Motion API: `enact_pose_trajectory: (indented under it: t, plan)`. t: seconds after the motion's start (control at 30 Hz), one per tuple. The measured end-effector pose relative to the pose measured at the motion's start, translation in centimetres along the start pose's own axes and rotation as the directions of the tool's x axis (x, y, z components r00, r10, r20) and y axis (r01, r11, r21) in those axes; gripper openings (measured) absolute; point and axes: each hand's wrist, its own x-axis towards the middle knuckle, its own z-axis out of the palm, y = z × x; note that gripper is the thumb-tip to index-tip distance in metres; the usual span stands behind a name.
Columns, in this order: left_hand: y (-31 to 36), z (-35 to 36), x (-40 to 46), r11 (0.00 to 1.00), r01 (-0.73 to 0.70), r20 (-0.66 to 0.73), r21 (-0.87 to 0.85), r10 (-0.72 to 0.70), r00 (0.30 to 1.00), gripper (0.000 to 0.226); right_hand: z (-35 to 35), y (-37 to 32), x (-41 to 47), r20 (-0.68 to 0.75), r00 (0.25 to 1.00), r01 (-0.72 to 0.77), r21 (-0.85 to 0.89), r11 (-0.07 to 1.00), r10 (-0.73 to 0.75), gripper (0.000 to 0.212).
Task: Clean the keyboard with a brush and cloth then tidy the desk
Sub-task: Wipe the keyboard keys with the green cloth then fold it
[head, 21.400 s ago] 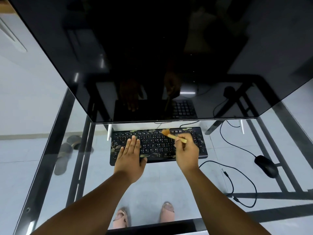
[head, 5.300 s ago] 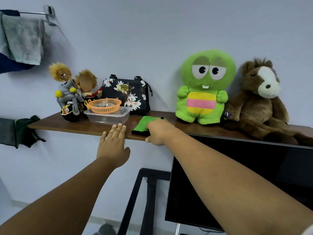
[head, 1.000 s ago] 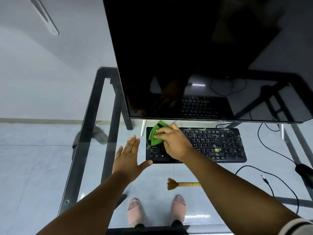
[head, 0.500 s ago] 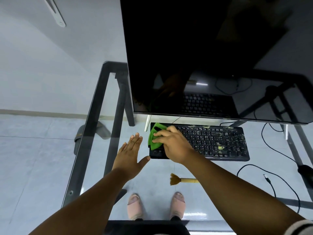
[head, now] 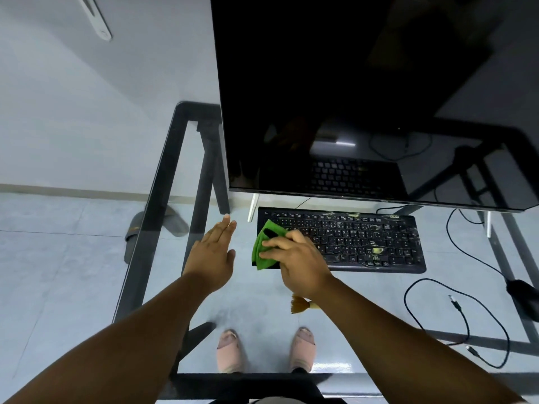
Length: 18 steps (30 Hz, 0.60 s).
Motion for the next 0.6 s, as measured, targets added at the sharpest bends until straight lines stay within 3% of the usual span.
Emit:
enact_pose_trajectory:
  t: [0.2, 0.4, 0.53, 0.6]
  plan:
    - [1.0, -2.5, 2.7, 0.993, -0.061, 0.143, 0.104, 0.046, 0.989, 0.082, -0.4, -0.5, 1.7, -0.083, 0.982, -0.167, 0.013, 0.986, 0.168, 0.050]
    - [2.0, -2.8, 3.3, 0.978, -0.096, 0.222, 0.187, 0.053, 0.974, 0.099, 0.0, 1.1, -1.6, -0.058, 0.997, -0.045, 0.005, 0.999, 0.045, 0.049]
    - [2.4, -3.1, 3.2, 0.971, -0.103, 0.211, 0.217, 0.056, 0.976, 0.101, 0.0, 2.2, -2.0, -0.186, 0.953, -0.232, 0.063, 0.971, 0.240, 0.048]
    - [2.4, -3.1, 3.0, 0.967, -0.103, 0.217, 0.232, 0.052, 0.975, 0.101, 0.1, 1.0, -1.0, -0.182, 0.944, -0.270, 0.054, 0.961, 0.275, 0.048]
